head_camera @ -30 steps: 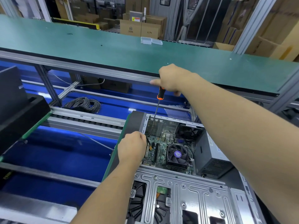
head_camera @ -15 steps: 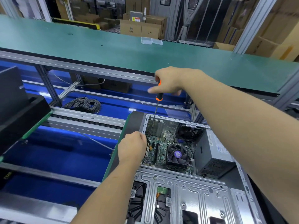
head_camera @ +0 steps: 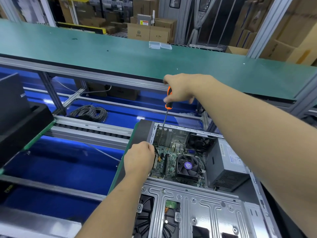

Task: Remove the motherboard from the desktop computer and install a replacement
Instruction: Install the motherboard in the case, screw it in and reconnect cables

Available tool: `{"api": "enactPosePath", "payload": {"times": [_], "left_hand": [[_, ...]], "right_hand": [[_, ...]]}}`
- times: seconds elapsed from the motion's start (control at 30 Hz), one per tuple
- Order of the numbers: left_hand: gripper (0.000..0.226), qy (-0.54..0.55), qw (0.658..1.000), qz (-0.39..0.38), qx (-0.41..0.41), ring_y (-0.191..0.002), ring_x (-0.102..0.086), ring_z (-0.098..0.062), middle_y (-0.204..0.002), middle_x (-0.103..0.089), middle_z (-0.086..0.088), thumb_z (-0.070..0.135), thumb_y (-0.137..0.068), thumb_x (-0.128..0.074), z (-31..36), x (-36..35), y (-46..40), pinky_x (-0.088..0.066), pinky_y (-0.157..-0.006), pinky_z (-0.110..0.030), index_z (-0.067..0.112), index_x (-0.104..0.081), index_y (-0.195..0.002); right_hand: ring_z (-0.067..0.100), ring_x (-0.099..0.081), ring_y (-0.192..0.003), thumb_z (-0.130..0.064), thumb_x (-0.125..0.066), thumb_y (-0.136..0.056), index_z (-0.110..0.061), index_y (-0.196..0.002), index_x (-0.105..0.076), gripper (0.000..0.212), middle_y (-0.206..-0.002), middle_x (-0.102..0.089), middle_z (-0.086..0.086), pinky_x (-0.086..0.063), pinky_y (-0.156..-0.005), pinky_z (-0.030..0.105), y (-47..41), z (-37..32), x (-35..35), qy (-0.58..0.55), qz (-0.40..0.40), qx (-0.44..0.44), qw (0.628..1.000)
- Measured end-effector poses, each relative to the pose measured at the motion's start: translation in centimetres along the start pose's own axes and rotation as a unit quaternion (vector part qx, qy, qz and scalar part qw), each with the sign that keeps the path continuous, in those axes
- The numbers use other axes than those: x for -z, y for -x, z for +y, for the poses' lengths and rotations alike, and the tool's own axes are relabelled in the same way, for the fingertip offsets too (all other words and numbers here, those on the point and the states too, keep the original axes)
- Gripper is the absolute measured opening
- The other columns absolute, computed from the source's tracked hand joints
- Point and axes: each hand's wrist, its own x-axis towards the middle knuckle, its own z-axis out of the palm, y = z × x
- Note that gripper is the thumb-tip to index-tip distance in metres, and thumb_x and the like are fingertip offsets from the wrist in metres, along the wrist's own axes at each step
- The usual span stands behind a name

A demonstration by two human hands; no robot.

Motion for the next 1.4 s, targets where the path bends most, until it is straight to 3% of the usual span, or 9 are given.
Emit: {"api": "enactPosePath", "payload": {"times": [0.07, 0.17, 0.23, 0.33, 0.47, 1.03, 1.23, 1.3, 1.4], "left_hand": [[0.046, -0.002, 1.000, -0.003, -0.001, -0.044, -0.043, -0.016, -0.055, -0.052, 0.000, 0.029, -0.102, -0.037, 0.0, 0.0, 0.0, -0.027, -0.040, -0.024, 0.018, -0.043, -0.058], [0.046, -0.001, 1.000, 0.000, 0.001, -0.043, -0.043, -0.015, -0.054, -0.052, 0.001, 0.029, -0.102, -0.037, 0.1, 0.0, 0.1, -0.026, -0.039, -0.024, 0.018, -0.044, -0.058], [0.046, -0.003, 1.000, 0.000, 0.001, -0.044, -0.043, -0.016, -0.055, -0.052, 0.000, 0.028, -0.102, -0.037, 0.1, 0.1, 0.0, -0.026, -0.040, -0.025, 0.017, -0.043, -0.058], [0.044, -0.007, 1.000, -0.004, -0.001, -0.047, -0.047, -0.018, -0.059, -0.056, -0.002, 0.029, -0.102, -0.037, 0.1, 0.1, 0.0, -0.028, -0.041, -0.025, 0.018, -0.045, -0.060], [0.044, -0.007, 1.000, -0.002, 0.000, -0.048, -0.047, -0.018, -0.060, -0.056, -0.002, 0.028, -0.102, -0.036, 0.1, 0.1, 0.0, -0.027, -0.041, -0.026, 0.018, -0.045, -0.060], [0.042, 0.001, 1.000, 0.024, -0.012, -0.045, -0.041, -0.013, -0.054, -0.050, 0.002, 0.026, -0.101, -0.039, 0.0, 0.0, 0.0, -0.023, -0.041, -0.026, 0.018, -0.041, -0.060], [0.044, 0.073, 0.975, -0.008, -0.209, -0.049, -0.035, -0.016, -0.052, -0.037, 0.004, 0.027, -0.100, -0.045, 2.8, 0.4, 2.6, -0.029, -0.048, -0.031, 0.018, -0.031, -0.060], [0.044, 0.259, 0.965, 0.017, -0.042, -0.052, -0.036, -0.020, -0.053, -0.040, -0.003, 0.027, -0.100, -0.046, 4.4, -0.5, 3.0, -0.029, -0.052, -0.031, 0.014, -0.033, -0.060], [0.030, 0.440, 0.862, -0.037, 0.248, -0.064, -0.044, -0.024, -0.067, -0.047, -0.015, 0.021, -0.097, -0.042, 5.7, -1.5, 2.5, -0.031, -0.057, -0.033, 0.009, -0.043, -0.069]], "right_hand": [[0.020, -0.052, -0.054, -0.042, -0.043, -0.104, -0.006, -0.081, -0.052, 0.044, -0.076, -0.056, 0.008, -0.039, -0.048, 0.032, 0.0, 0.1, 0.0, 0.046, 0.026, -0.032, 0.998], [0.031, -0.067, -0.066, -0.024, -0.052, -0.100, -0.010, -0.107, -0.058, 0.017, -0.099, -0.063, 0.011, -0.057, -0.065, 0.038, -0.2, 0.3, -0.1, -0.029, -0.006, 0.025, 0.999], [0.028, -0.067, -0.064, -0.031, -0.063, -0.094, -0.017, -0.119, -0.050, 0.032, -0.105, -0.058, 0.006, -0.057, -0.065, 0.038, 0.0, 0.3, 0.0, -0.033, -0.022, 0.028, 0.999], [0.021, -0.058, -0.054, -0.044, -0.055, -0.098, -0.011, -0.097, -0.055, 0.033, -0.088, -0.060, 0.009, -0.047, -0.052, 0.032, -0.1, 0.3, -0.3, 0.028, 0.044, 0.008, 0.999], [0.028, -0.065, -0.076, -0.013, -0.060, -0.093, -0.017, -0.115, -0.051, 0.024, -0.100, -0.060, 0.007, -0.057, -0.074, 0.044, -0.1, 0.3, -1.3, -0.074, 0.043, 0.068, 0.994], [0.023, -0.070, -0.061, -0.018, -0.065, -0.095, -0.017, -0.109, -0.049, 0.021, -0.087, -0.064, 0.008, -0.060, -0.064, 0.041, 2.4, 2.9, -1.9, -0.215, 0.169, 0.058, 0.960], [0.031, -0.069, -0.061, -0.026, -0.073, -0.089, -0.025, -0.109, -0.037, 0.041, -0.090, -0.061, 0.014, -0.058, -0.050, 0.035, 6.9, 6.1, -2.3, -0.309, 0.260, -0.028, 0.914], [0.029, -0.067, -0.058, -0.023, -0.076, -0.087, -0.024, -0.108, -0.037, 0.045, -0.096, -0.059, 0.016, -0.052, -0.040, 0.027, 8.0, 7.3, -2.4, -0.382, 0.317, -0.063, 0.866], [0.032, -0.068, -0.068, -0.024, -0.078, -0.085, -0.022, -0.108, -0.043, 0.042, -0.096, -0.061, 0.016, -0.057, -0.046, 0.031, 10.1, 9.4, -2.0, -0.440, 0.391, -0.091, 0.803]]}}
